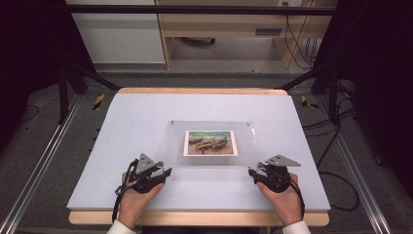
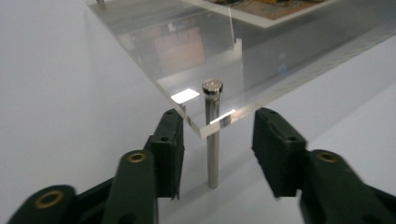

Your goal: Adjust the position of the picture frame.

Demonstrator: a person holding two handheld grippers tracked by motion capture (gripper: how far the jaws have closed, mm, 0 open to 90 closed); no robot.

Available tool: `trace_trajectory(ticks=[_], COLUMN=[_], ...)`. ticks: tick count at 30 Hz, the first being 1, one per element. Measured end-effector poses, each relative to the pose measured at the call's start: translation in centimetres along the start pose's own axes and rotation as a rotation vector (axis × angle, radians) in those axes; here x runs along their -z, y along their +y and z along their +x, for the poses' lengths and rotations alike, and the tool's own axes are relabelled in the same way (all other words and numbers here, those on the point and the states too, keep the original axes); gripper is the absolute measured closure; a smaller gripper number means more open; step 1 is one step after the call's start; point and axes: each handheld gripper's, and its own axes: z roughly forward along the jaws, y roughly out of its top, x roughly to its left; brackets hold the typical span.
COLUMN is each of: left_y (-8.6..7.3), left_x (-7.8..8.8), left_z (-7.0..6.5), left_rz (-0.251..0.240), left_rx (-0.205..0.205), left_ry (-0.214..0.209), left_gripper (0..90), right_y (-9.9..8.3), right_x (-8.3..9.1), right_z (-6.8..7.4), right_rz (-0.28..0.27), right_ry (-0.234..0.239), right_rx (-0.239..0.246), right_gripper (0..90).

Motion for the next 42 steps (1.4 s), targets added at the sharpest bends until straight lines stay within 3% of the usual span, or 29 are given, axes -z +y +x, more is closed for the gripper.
trace_trajectory(ticks=[5, 11, 16, 22, 42], left_y=[0.0, 0.3, 0.8, 1.1, 1.7], left_x=[0.2, 0.6, 1.2, 1.6, 2.0], left_z=[0.2, 0.4, 0.6, 0.7, 0.5], left_rz=[0.019, 0.003, -0.021, -0.055, -0.075], left_rx=[0.009, -0.002, -0.027, -0.033, -0.033], left_ry=[-0.046, -0.08, -0.102, -0.117, -0.129], left_gripper=[28.6, 16.0, 8.5, 6.9, 6.8], right_y=[-0.4, -0.1, 0.1, 0.5, 0.8], right_x=[1.1, 1.5, 1.8, 2.2, 2.5], right_z=[-0.4, -0.4, -0.1, 0.1, 0.1], right_rz=[-0.007, -0.043, -0.073, -0.11, -0.123], right_ry=[-0.022, -0.022, -0.004, -0.003, -0.02], right_rx=[-0.006, -0.007, 0.021, 0.042, 0.04], right_gripper=[26.1, 16.2, 11.8, 10.9, 11.3])
